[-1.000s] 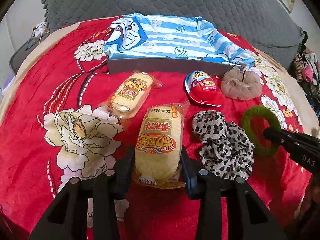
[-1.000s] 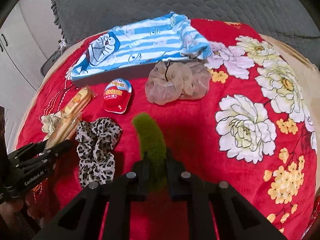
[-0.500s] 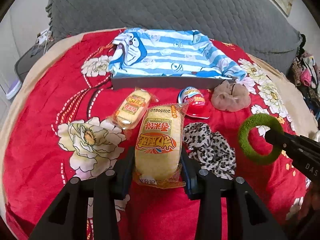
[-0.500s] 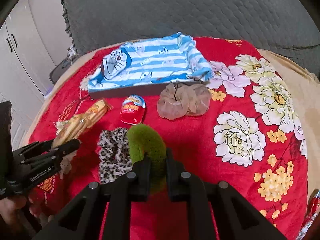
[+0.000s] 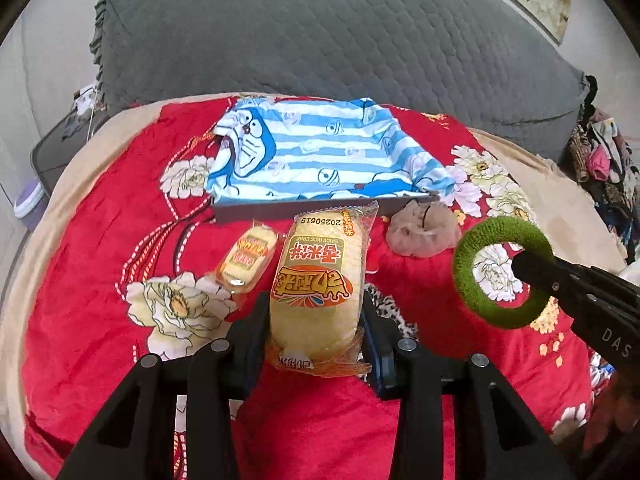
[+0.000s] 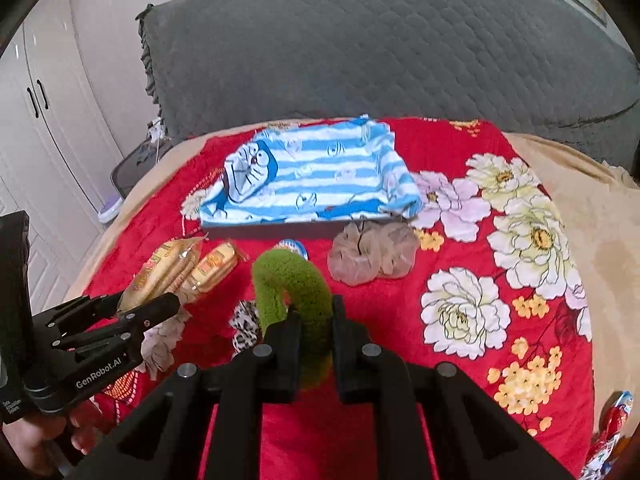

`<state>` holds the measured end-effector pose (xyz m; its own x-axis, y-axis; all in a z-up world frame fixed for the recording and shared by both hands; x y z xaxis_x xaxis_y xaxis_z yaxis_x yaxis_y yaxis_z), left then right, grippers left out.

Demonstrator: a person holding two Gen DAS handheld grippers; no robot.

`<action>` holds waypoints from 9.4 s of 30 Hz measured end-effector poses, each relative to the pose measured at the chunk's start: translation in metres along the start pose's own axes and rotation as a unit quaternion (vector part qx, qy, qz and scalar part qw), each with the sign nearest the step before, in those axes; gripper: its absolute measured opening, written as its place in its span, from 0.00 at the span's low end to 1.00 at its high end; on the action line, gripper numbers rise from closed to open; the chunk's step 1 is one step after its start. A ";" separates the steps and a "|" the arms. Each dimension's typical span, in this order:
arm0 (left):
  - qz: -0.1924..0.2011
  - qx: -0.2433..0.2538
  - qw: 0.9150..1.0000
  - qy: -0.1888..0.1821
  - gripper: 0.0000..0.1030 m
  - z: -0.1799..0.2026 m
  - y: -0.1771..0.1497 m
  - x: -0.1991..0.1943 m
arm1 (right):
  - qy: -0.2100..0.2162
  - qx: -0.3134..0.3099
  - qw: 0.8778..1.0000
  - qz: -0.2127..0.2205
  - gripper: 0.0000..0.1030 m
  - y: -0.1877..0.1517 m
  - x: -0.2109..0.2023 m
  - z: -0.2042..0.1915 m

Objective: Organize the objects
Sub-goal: 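Lift the cake with the left tool while the right tool lifts the ring toward the tray, then lower the cake onto the striped shirt and open the left tool while the right releases the ring, then raise both open tools away from the shirt on the tray, then move the left tool toward the second cake while the right tool approaches the leopard scrunchie, then grasp the second packaged cake with the left tool while the right grasps the leopard scrunchie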

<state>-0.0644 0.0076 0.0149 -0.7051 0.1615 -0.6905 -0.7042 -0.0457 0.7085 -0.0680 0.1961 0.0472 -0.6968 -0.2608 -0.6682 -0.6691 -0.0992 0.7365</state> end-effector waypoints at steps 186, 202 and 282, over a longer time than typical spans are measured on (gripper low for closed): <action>-0.013 -0.037 0.997 0.071 0.92 -0.029 0.035 -0.002 | 0.000 -0.028 0.999 0.037 0.98 0.033 -0.005 -0.016; -0.029 -0.023 0.996 0.078 0.93 -0.023 0.006 -0.021 | -0.006 -0.045 0.999 0.030 0.99 0.006 -0.026 -0.019; -0.073 -0.018 0.993 0.090 0.93 -0.062 -0.014 0.114 | -0.022 -0.083 0.992 -0.089 0.99 -0.066 0.098 -0.041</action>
<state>-0.1404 -0.0346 -0.0829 -0.5957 -0.0091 -0.8031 -0.8008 -0.0697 0.5948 -0.0821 0.1379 -0.0625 -0.5844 -0.1838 -0.7904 -0.7331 -0.2980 0.6113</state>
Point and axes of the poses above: each gripper's, at about its wrist camera, not at the fingertips, and x roughly the way its jaws point, z to its right, y to its top, the point moved 1 cm from there along x, roughly the way its jaws point, and after that the axes turned 6 degrees about z, right-handed, at the moved point
